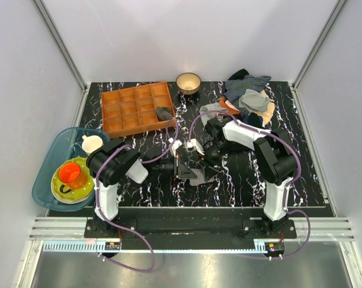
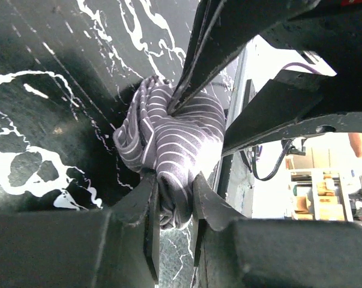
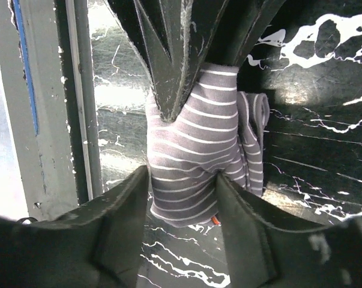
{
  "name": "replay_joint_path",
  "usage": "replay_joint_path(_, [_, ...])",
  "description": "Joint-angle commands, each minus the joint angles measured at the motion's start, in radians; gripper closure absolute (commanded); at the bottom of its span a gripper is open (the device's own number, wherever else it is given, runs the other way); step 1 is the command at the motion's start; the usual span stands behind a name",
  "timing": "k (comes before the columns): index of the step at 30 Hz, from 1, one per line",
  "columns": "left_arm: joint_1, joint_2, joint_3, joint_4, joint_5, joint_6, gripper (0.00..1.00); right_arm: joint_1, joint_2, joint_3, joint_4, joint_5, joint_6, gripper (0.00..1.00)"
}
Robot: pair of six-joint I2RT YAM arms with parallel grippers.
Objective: Roll the underwear
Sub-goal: Roll the underwear to the center of the board, then pick up the underwear from the center of the board, then place the underwear in the storage box.
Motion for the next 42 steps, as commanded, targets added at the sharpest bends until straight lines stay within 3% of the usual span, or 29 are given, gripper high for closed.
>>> replay_joint_path(1, [-0.014,-0.123,-0.013,-0.068,-0.015,0.099,1.0,-0.011,-0.102,0.011,0.018,0.022,0.025,0.39])
replay_joint_path(7, [-0.008,-0.255,0.002,-0.246,-0.061,0.174,1.0,-0.037,-0.231,0.047,-0.031,-0.005,0.051,0.29])
replay_joint_path(16, [0.052,-0.354,0.014,-0.336,-0.075,0.194,1.0,-0.177,-0.372,0.037,-0.036,-0.09,0.063,0.28])
replay_joint_path(22, [0.202,-0.579,0.088,-0.6,-0.175,0.298,1.0,-0.22,-0.47,-0.051,0.057,-0.107,0.118,0.27])
replay_joint_path(28, [0.39,-0.761,0.226,-0.919,-0.434,0.406,1.0,-0.22,-0.504,-0.113,0.087,-0.121,0.132,0.27])
replay_joint_path(34, [0.542,-0.648,0.384,-1.041,-0.457,0.508,1.0,-0.22,-0.529,-0.125,0.094,-0.147,0.138,0.27])
replay_joint_path(38, [0.57,-0.505,0.517,-1.149,-0.468,0.579,1.0,-0.22,-0.535,-0.13,0.096,-0.149,0.137,0.27])
replay_joint_path(42, [0.579,-0.366,0.597,-1.156,-0.482,0.595,1.0,-0.218,-0.526,-0.131,0.097,-0.147,0.137,0.27])
